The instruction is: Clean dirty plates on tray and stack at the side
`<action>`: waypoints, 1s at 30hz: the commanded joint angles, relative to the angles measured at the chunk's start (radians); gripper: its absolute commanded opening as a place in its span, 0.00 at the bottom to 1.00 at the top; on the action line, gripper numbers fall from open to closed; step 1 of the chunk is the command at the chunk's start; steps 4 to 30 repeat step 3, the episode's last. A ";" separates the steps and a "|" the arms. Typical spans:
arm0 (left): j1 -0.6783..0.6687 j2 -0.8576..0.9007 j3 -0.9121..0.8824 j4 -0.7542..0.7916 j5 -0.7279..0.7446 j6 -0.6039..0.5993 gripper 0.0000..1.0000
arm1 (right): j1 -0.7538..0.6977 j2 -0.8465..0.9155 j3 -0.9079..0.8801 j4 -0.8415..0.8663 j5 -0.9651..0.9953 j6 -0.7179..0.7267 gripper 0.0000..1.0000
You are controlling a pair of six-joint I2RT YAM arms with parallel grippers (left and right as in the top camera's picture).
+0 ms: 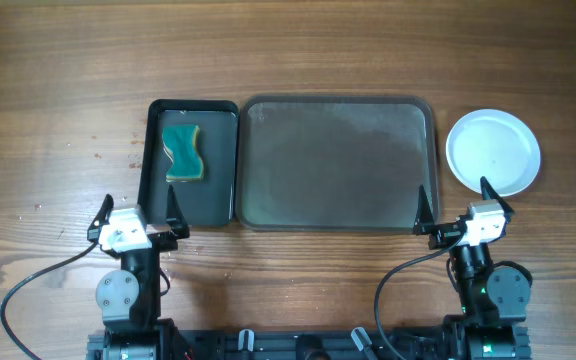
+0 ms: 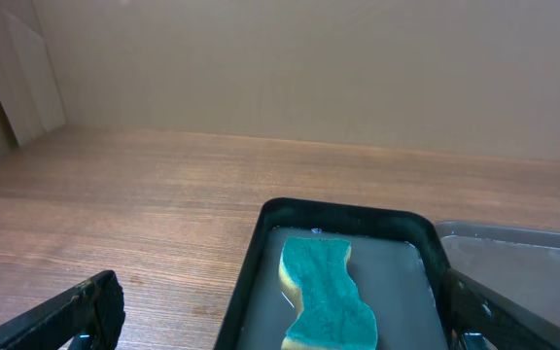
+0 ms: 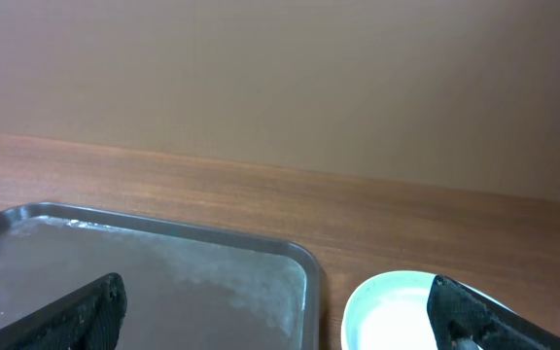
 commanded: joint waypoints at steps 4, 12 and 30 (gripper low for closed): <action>0.003 -0.009 -0.003 0.002 -0.021 -0.010 1.00 | 0.005 -0.006 -0.001 0.004 0.013 -0.012 1.00; 0.003 -0.009 -0.003 0.002 -0.021 -0.010 1.00 | 0.005 -0.006 -0.001 0.004 0.013 -0.012 1.00; 0.003 -0.009 -0.003 0.002 -0.021 -0.010 1.00 | 0.005 -0.006 -0.001 0.004 0.013 -0.012 1.00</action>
